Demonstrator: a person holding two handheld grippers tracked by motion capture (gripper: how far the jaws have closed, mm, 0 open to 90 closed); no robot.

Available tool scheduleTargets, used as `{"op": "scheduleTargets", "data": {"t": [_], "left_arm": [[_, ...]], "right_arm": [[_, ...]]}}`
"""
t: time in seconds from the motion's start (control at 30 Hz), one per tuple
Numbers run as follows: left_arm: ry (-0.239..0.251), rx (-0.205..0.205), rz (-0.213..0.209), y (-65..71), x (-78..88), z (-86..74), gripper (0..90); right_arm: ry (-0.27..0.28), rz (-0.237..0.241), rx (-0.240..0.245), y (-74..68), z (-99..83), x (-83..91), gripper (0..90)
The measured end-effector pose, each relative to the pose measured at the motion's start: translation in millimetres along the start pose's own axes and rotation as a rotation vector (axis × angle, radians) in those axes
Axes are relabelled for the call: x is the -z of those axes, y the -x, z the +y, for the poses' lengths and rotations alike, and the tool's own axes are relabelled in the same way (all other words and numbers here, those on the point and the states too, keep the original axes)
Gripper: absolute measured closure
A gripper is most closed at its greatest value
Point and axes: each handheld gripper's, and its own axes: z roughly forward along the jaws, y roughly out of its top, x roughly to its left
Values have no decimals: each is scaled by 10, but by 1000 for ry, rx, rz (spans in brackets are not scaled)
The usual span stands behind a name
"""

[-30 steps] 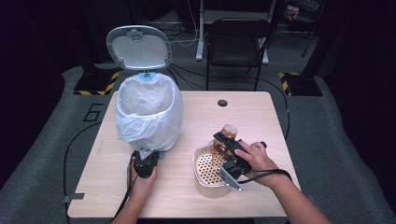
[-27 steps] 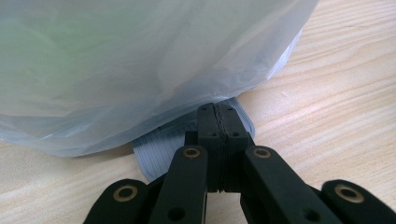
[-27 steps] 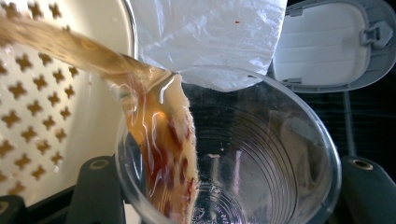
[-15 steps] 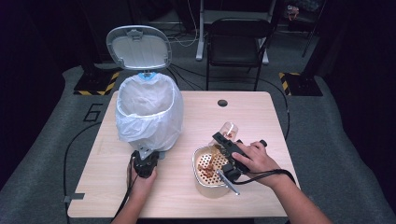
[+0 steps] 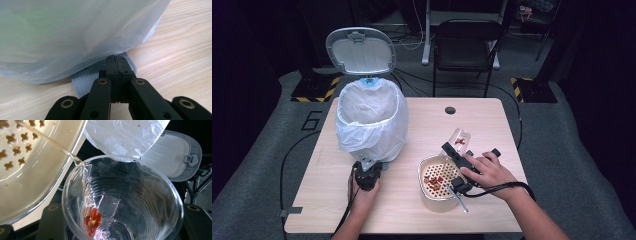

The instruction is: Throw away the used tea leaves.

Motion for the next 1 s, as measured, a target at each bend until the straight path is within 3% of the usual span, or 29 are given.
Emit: {"op": "scheduleTargets", "data": {"t": [0.07,0.1,0.17,0.33,0.37,0.53,0.6,0.67,1.0], "left_arm": [[6,1,2,2,-4,-2,896],[-1,0,-1,0,1,0,896],[0,0,0,1,0,0,896],[0,0,0,0,0,0,896],[-1,0,0,0,0,0,896],[6,0,3,4,-5,-2,896],[7,2,4,6,-6,-2,896],[11,8,4,10,-8,-3,897],[6,0,3,4,-5,-2,897]], "right_arm": [[-1,-26,7,18,4,7,366],[9,-2,26,12,9,3,366],[1,12,11,-5,10,7,366],[10,6,26,10,8,0,366],[8,-15,35,15,9,0,366],[8,7,20,18,0,3,366],[4,-9,26,27,8,9,366],[14,8,36,38,16,4,366],[7,-12,37,32,12,5,365]]}}
